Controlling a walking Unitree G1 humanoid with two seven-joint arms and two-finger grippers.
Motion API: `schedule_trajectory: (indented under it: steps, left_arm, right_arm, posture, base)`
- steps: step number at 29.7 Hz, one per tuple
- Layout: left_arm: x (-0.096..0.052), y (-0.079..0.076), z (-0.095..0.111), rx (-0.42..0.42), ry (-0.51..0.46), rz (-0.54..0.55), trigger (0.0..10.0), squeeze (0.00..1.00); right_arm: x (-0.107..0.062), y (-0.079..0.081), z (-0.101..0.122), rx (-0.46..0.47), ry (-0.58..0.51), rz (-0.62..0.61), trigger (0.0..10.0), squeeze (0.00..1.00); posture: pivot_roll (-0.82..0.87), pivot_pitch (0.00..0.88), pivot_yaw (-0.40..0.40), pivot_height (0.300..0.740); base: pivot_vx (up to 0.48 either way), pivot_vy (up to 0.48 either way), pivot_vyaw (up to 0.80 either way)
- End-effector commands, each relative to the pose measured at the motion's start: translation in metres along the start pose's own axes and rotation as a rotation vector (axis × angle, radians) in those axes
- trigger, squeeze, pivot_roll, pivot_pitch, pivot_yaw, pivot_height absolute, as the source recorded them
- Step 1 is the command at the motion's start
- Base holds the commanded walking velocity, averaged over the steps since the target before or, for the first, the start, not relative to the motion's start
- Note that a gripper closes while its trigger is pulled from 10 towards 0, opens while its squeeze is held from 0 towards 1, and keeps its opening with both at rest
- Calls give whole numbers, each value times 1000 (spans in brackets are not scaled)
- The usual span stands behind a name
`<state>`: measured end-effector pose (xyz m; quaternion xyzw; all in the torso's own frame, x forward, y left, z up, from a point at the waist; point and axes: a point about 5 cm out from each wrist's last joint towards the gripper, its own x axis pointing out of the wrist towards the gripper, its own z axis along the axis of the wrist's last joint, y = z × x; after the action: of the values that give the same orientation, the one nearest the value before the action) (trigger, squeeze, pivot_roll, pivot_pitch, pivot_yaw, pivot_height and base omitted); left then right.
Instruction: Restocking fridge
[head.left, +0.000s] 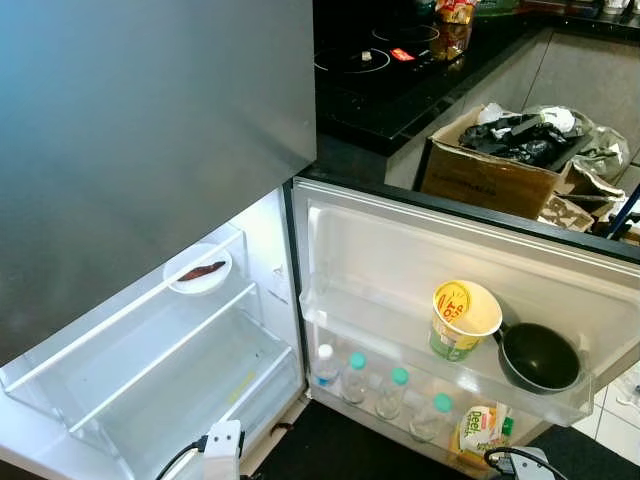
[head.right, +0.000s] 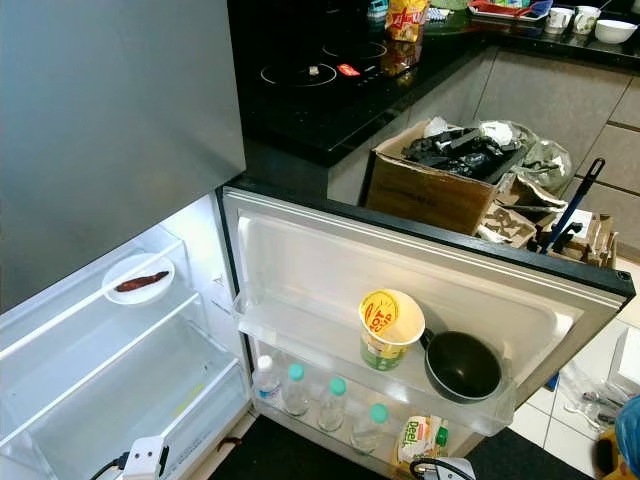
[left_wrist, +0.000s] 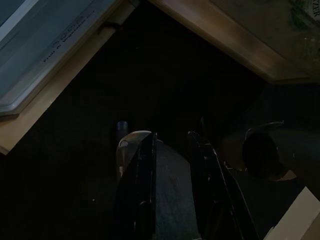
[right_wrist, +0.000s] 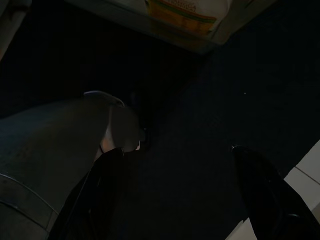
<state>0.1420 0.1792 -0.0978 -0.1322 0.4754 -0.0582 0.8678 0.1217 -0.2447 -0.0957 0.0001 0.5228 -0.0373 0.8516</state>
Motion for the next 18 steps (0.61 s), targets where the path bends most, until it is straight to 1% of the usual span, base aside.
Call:
schedule_trajectory:
  steps: [1, 18]
  left_arm:
    - [0, -2, -5, 9, 17, -1, 10000, 0]
    - [-1, -2, -9, 21, 28, 4, 10000, 0]
  right_arm:
    - [-1, -1, -3, -8, 15, -3, 10000, 0]
    - [-1, -1, -4, -19, 18, -7, 10000, 0]
  posture:
    - [-60, 10, -11, 740]
    - [-55, 13, -15, 740]
  base:
    - [0, 0, 0]
    - [-287, -274, 0]
